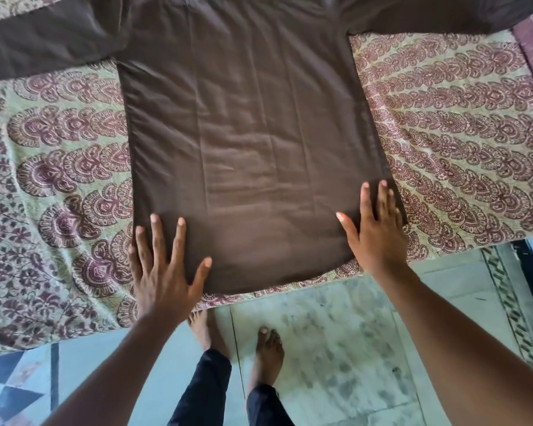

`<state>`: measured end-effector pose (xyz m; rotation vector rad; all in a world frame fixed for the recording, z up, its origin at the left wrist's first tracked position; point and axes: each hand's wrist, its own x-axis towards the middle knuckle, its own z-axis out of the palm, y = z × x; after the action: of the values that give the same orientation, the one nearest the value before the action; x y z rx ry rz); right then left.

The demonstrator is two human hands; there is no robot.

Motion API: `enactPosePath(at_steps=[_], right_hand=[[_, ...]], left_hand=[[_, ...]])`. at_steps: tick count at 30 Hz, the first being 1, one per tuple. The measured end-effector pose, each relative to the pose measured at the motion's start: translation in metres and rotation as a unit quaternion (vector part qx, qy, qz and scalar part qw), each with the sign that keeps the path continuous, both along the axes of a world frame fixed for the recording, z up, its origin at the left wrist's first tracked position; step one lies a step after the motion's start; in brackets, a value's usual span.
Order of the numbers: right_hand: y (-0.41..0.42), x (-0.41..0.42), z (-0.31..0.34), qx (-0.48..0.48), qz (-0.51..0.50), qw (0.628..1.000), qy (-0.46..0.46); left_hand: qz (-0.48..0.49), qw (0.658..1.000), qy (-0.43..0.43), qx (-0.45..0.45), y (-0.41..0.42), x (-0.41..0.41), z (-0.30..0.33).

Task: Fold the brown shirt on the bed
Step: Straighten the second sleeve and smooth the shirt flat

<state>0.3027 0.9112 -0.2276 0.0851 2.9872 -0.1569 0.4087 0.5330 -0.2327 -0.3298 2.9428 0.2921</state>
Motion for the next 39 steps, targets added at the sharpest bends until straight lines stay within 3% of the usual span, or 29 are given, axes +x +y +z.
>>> enactPosePath(at_steps=[4,9,14,20,23,27,32,39], right_hand=[[-0.003,0.007,0.019,0.006,-0.034,0.999,-0.005],[-0.03,-0.082,0.021,-0.007,0.059,0.996,0.06],[-0.041,-0.161,0.003,-0.034,0.022,0.999,-0.024],[0.007,-0.055,-0.004,0.007,-0.01,0.999,0.04],[0.03,-0.01,-0.001,0.003,-0.041,0.999,0.001],[0.025,-0.003,0.009,0.007,-0.088,0.996,-0.013],[-0.017,0.014,0.012,0.009,0.065,0.998,0.014],[-0.035,0.069,0.02,0.024,-0.033,0.999,-0.015]], left_hand=[[-0.021,1.0,-0.006,-0.008,0.001,0.019,0.012],[-0.074,0.995,0.064,-0.004,0.011,-0.044,0.016],[-0.082,0.994,0.067,-0.012,0.032,-0.093,-0.003],[0.019,0.999,0.026,-0.013,0.03,-0.035,-0.004],[0.067,0.998,0.011,0.008,0.024,-0.001,0.0],[0.053,0.998,-0.019,-0.002,0.023,0.005,0.008],[0.019,1.0,-0.022,0.003,0.018,-0.001,0.007],[0.017,0.998,-0.044,0.038,0.015,0.028,0.016]])
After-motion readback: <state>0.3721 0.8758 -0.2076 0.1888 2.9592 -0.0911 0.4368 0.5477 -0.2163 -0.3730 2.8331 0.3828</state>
